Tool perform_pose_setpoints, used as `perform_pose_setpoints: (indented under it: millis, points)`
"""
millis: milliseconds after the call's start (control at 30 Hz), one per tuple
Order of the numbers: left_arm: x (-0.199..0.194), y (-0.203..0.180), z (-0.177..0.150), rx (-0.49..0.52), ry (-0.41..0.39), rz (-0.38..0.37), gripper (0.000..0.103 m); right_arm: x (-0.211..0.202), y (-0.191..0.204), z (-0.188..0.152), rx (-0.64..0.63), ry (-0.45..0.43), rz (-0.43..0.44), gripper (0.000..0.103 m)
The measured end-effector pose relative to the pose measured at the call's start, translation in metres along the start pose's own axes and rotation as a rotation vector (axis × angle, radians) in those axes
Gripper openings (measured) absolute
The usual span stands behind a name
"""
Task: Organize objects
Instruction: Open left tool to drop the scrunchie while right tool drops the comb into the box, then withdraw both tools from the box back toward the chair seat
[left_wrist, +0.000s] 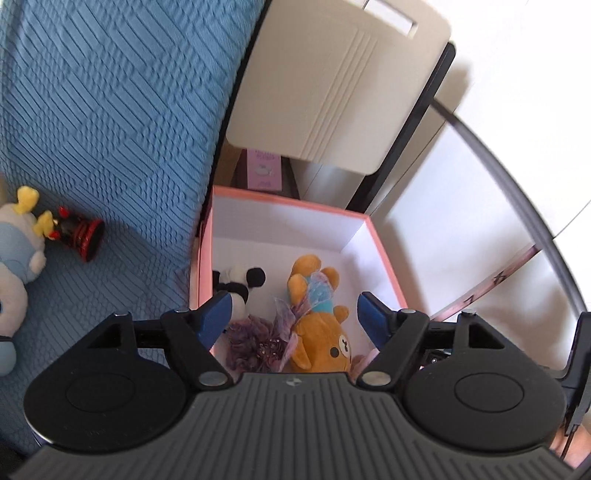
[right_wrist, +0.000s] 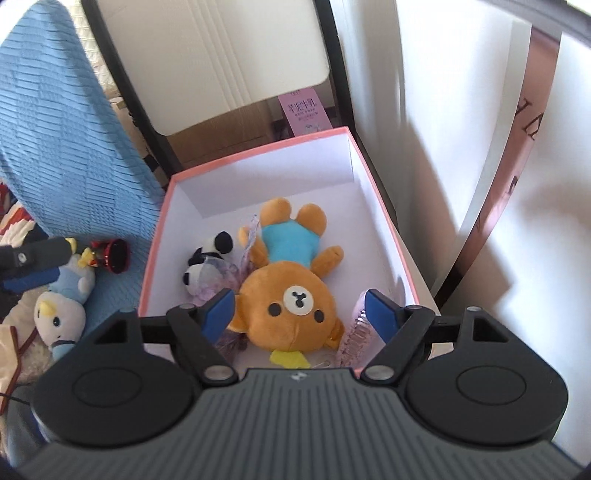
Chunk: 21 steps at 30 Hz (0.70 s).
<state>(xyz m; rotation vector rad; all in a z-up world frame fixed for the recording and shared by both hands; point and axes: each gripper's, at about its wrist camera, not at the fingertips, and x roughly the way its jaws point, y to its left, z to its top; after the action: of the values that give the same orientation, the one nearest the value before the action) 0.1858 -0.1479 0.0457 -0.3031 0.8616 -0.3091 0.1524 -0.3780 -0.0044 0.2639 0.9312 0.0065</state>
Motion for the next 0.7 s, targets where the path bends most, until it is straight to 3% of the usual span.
perform_pose_setpoints:
  millis: [167,700]
  points:
    - [-0.035,0.005,0.000,0.016,-0.064,-0.001,0.079,-0.016,0.020,-0.007,-0.020,-0.021,0.000,0.079]
    - [-0.090,0.030,-0.038,0.065,-0.107,-0.047,0.079,-0.061,0.094,-0.041,-0.103,-0.108,0.040,0.079]
